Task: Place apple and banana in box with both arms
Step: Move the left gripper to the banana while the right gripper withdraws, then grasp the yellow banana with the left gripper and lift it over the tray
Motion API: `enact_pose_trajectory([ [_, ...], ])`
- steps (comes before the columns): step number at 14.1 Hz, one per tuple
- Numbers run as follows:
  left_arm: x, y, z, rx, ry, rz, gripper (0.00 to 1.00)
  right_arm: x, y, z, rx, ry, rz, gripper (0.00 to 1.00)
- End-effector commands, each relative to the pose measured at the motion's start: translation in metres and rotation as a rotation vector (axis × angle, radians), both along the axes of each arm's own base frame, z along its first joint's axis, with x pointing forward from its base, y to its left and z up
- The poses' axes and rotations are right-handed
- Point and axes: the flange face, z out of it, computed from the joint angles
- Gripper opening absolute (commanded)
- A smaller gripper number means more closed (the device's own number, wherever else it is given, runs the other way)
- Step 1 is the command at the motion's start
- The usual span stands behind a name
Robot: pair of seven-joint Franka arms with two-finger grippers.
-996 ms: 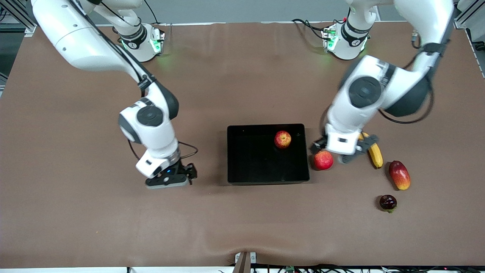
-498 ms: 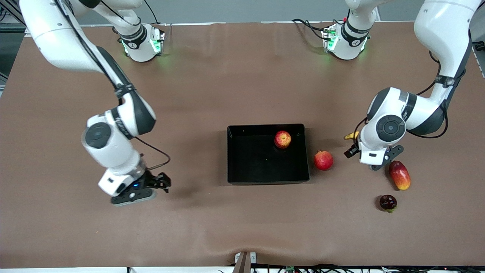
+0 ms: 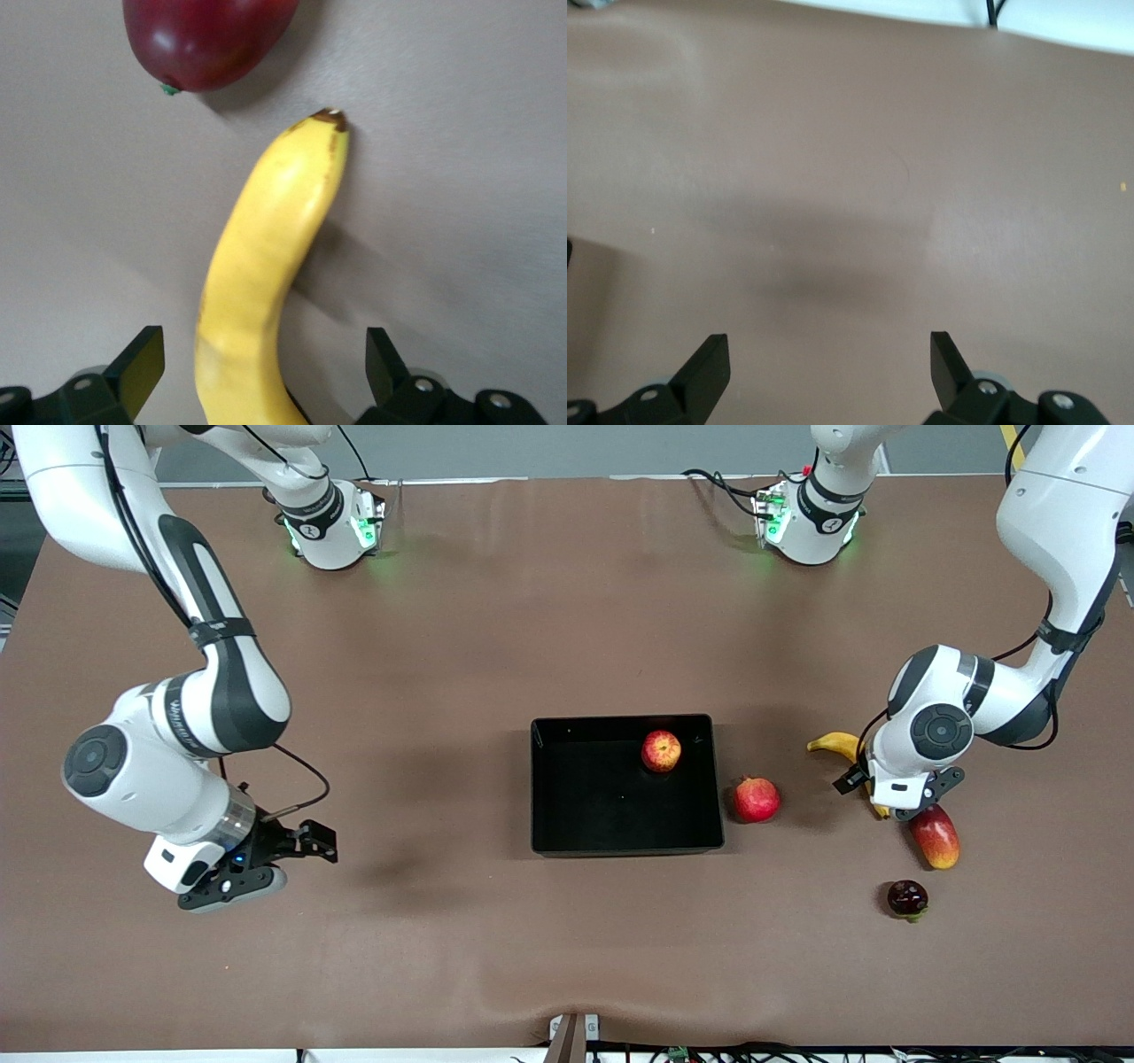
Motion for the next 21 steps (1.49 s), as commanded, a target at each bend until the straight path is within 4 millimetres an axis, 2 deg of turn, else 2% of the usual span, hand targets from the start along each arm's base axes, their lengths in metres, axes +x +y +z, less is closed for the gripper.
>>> enact_pose_trajectory([
  [1,-0.011,0.008,-0.013,0.01,0.011,-0.036,1.0,-0.013,-0.014,0.024,0.016,0.069,0.016,1.0],
  [2,-0.014,0.012,-0.018,0.015,0.017,-0.041,0.93,-0.015,-0.023,0.031,0.012,0.092,0.02,1.0],
  [4,-0.014,0.013,-0.018,0.015,0.017,-0.039,0.48,-0.017,-0.04,0.048,0.019,0.151,0.021,1.0],
  [5,-0.013,0.013,-0.016,0.016,0.014,-0.037,0.13,-0.018,-0.047,0.056,0.031,0.182,0.023,1.0],
  [6,-0.012,0.012,-0.012,0.02,0.008,-0.038,0.0,-0.021,-0.056,0.062,0.036,0.212,0.025,1.0],
  [7,-0.011,0.012,-0.007,0.029,0.003,-0.041,0.0,-0.027,-0.061,0.066,0.034,0.25,0.027,1.0],
  [9,-0.009,-0.003,0.012,0.041,-0.016,-0.067,0.0,-0.039,-0.07,0.101,0.035,0.244,0.013,1.0],
  [10,-0.007,-0.016,0.026,0.048,-0.024,-0.08,0.0,-0.046,-0.077,0.114,0.029,0.248,0.008,1.0],
  [11,-0.007,-0.028,0.039,0.059,-0.03,-0.092,0.0,-0.05,-0.084,0.118,0.024,0.268,0.0,1.0],
  [13,-0.012,-0.058,0.076,0.11,-0.028,-0.132,0.0,-0.059,-0.094,0.138,-0.018,0.268,-0.035,1.0],
  [15,-0.008,-0.093,0.119,0.107,-0.022,-0.126,0.0,-0.069,-0.095,0.156,-0.125,0.277,-0.102,1.0],
  [17,0.002,-0.131,0.168,0.027,-0.002,-0.088,0.0,-0.082,-0.078,0.18,-0.143,0.269,-0.164,1.0],
  [18,0.002,-0.152,0.186,-0.015,-0.002,-0.089,0.0,-0.088,-0.08,0.188,-0.145,0.274,-0.173,1.0],
  [19,-0.001,-0.176,0.195,-0.066,-0.001,-0.096,0.0,-0.093,-0.085,0.198,-0.143,0.273,-0.178,1.0],
  [21,-0.002,-0.237,0.213,-0.171,-0.005,-0.123,0.0,-0.104,-0.092,0.216,-0.136,0.266,-0.184,1.0],
])
